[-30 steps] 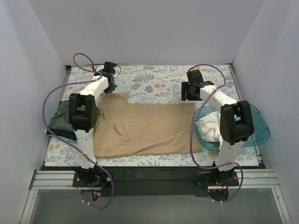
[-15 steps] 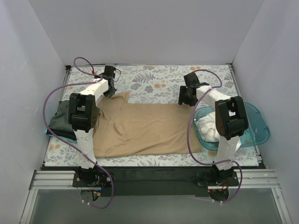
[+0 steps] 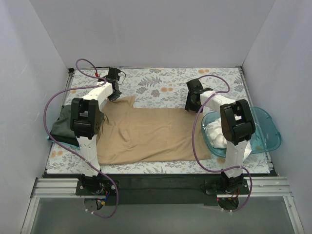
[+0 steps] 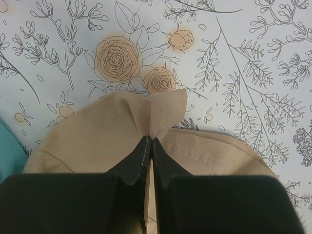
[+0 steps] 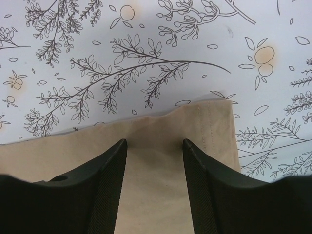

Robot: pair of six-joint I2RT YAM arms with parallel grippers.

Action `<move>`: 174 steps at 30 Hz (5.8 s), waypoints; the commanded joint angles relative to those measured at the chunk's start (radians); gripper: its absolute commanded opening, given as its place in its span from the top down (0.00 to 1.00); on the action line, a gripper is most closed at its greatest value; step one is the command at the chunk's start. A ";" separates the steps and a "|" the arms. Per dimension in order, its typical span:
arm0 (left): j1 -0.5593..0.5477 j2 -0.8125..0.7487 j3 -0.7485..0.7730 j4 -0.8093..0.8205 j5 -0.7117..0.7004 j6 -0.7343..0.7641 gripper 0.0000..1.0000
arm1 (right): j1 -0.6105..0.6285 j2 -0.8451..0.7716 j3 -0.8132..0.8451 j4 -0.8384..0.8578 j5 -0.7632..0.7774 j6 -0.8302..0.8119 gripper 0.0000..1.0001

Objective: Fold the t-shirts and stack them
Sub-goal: Fold the tshirt

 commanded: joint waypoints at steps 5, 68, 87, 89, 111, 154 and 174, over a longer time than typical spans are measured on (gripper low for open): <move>-0.004 -0.086 -0.017 0.015 -0.018 -0.005 1.00 | 0.003 0.004 0.029 0.004 0.029 0.068 0.42; -0.047 -0.409 -0.405 0.072 -0.037 -0.122 1.00 | 0.124 -0.134 -0.026 -0.129 0.316 0.111 0.99; -0.154 -0.871 -0.821 0.057 -0.087 -0.310 1.00 | 0.207 -0.432 -0.306 -0.114 0.392 0.155 0.99; -0.162 -0.893 -0.825 -0.029 -0.141 -0.369 1.00 | 0.210 -0.455 -0.323 -0.116 0.391 0.154 0.99; -0.185 -1.189 -0.832 -0.402 -0.141 -0.637 1.00 | 0.223 -0.556 -0.374 -0.117 0.402 0.121 0.99; -0.190 -0.910 -0.997 0.041 0.190 -0.473 0.04 | 0.244 -0.447 -0.350 0.093 -0.086 -0.133 0.42; -0.181 -0.054 -0.263 0.150 0.190 -0.288 0.02 | 0.294 -0.449 -0.679 0.236 -0.253 -0.055 0.45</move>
